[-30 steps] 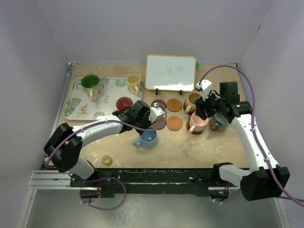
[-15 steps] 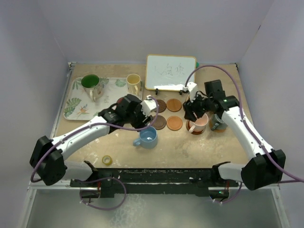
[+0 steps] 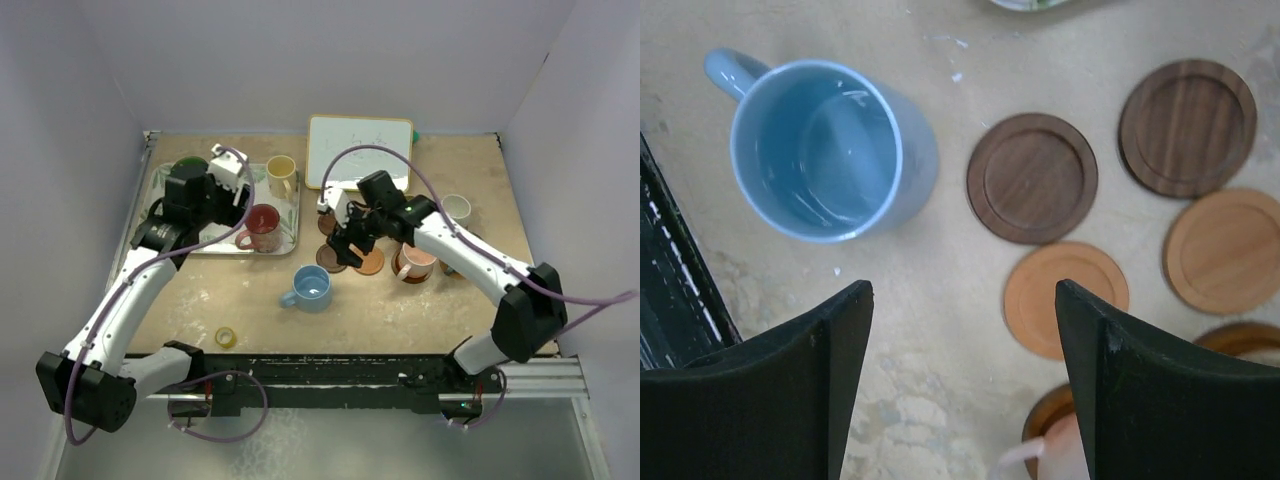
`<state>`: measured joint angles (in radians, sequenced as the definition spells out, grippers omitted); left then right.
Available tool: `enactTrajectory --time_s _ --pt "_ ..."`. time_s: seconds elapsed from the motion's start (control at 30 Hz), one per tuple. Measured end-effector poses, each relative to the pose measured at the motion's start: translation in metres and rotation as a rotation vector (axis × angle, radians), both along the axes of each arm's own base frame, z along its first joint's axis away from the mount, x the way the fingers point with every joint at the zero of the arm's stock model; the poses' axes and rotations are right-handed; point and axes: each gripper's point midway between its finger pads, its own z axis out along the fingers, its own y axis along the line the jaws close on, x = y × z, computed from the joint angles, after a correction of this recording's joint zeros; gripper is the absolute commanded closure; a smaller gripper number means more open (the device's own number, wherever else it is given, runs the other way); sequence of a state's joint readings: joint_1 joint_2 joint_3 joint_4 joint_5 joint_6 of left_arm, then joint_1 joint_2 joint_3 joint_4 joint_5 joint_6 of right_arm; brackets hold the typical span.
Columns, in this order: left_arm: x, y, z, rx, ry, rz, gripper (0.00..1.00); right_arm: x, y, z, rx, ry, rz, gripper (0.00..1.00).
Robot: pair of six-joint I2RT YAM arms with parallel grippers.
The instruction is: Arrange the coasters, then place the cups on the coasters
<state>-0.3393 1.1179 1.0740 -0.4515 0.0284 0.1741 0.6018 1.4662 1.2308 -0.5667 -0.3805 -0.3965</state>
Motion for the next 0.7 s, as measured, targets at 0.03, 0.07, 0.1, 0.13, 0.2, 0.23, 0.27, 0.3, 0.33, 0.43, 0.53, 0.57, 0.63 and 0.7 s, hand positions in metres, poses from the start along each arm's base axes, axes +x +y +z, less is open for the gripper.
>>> enactTrajectory --time_s 0.03,0.07,0.1,0.13,0.2,0.23,0.27,0.3,0.33,0.43,0.53,0.57,0.63,0.7 --pt "0.003 0.011 0.004 -0.008 -0.01 0.039 0.3 0.0 0.008 -0.003 -0.005 0.006 0.015 0.24" --pt "0.004 0.019 0.007 -0.011 -0.017 0.064 0.3 0.0 0.016 -0.008 -0.011 0.011 0.028 0.25" --pt "0.005 0.026 0.011 -0.019 -0.024 0.091 0.3 0.0 0.023 -0.012 -0.023 0.016 0.038 0.26" --pt "0.004 0.03 0.014 -0.027 -0.03 0.105 0.3 0.0 0.031 -0.017 -0.035 0.019 0.047 0.27" --pt "0.003 0.034 0.017 -0.033 -0.039 0.118 0.3 0.0 0.044 -0.026 -0.062 0.023 0.06 0.28" --pt "0.002 0.036 0.019 -0.037 -0.043 0.123 0.3 0.0 0.048 -0.03 -0.076 0.023 0.061 0.3" --pt "0.001 0.038 0.022 -0.041 -0.05 0.128 0.3 -0.001 0.053 -0.034 -0.095 0.024 0.064 0.31" --pt "0.0 0.039 0.024 -0.043 -0.055 0.131 0.3 -0.001 0.057 -0.038 -0.108 0.025 0.067 0.32" --pt "0.0 0.041 0.025 -0.044 -0.06 0.136 0.3 -0.001 0.061 -0.041 -0.119 0.024 0.067 0.33" --pt "-0.002 0.046 0.03 -0.048 -0.076 0.149 0.3 -0.001 0.068 -0.053 -0.163 0.019 0.07 0.38" --pt "-0.005 0.049 0.036 -0.052 -0.091 0.156 0.3 -0.003 0.068 -0.065 -0.21 0.019 0.066 0.43" --pt "-0.005 0.049 0.037 -0.053 -0.095 0.157 0.3 -0.004 0.068 -0.069 -0.224 0.023 0.065 0.45" --pt "-0.006 0.05 0.039 -0.054 -0.1 0.159 0.3 -0.004 0.067 -0.076 -0.248 0.026 0.057 0.48" --pt "-0.006 0.051 0.039 -0.054 -0.102 0.16 0.3 -0.004 0.066 -0.08 -0.266 0.025 0.053 0.5"
